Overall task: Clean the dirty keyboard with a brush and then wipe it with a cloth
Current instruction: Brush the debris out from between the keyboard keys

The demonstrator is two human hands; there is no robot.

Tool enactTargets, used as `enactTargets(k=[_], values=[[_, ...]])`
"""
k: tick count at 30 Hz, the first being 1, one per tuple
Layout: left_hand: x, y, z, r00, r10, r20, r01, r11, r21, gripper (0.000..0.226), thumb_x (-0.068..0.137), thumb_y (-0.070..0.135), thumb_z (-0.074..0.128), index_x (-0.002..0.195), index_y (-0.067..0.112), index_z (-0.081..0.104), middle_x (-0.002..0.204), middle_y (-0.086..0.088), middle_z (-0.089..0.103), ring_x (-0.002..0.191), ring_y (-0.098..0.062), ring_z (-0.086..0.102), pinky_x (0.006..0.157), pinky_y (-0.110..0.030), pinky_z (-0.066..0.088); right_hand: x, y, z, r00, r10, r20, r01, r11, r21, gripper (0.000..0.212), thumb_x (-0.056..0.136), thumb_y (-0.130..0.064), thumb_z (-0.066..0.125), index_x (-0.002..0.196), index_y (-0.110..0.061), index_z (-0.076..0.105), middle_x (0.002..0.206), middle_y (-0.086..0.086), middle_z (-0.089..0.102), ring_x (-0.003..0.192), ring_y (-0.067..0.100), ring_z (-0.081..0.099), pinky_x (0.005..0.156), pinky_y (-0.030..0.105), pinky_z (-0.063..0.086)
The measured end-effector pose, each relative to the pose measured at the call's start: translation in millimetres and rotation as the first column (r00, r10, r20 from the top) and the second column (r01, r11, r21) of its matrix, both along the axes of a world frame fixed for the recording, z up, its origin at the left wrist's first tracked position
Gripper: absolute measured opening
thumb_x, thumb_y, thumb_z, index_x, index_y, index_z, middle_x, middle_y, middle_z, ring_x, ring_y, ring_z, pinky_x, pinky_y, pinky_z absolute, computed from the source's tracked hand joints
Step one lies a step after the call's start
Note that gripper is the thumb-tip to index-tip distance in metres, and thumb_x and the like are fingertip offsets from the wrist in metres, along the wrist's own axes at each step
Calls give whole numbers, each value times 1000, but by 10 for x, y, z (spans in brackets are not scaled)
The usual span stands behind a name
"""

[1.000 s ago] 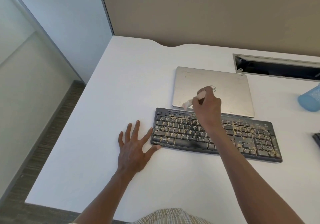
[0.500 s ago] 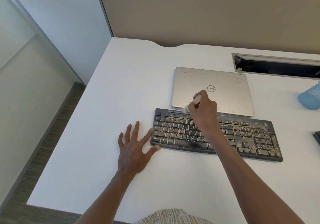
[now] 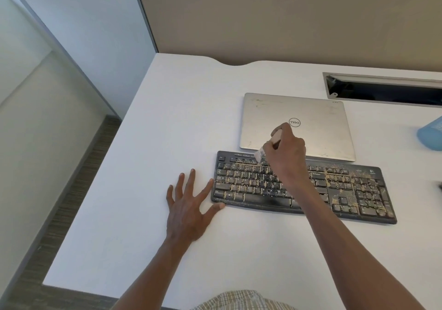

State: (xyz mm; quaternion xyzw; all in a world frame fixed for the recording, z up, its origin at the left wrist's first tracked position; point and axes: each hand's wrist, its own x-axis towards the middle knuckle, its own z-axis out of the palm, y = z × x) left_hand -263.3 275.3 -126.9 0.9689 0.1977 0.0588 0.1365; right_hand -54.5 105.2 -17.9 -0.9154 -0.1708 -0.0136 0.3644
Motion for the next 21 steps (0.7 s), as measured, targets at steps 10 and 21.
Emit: enactTargets(k=[10,21], values=[[0,-2,-10,1000,0,-7,0,1000,-7,73,90,85,28,148,46,45,169,-5,18,156,-32,10,121,-59,14,-82,228,22,971,219,-96,-211,974,87,13,95,-10,56,106,-13,50,72,2,59,49,8,49,40,16,37],[-5,11,-11,1000,-4,-17,4,1000,3,74,90,85,26,148,45,45,169,-6,18,156,-33,10,121,-59,15,0,-35,63,997,39,-71,-29,990,140,14,93,-10,57,105,-13,50,77,3,60,54,11,54,42,16,39]])
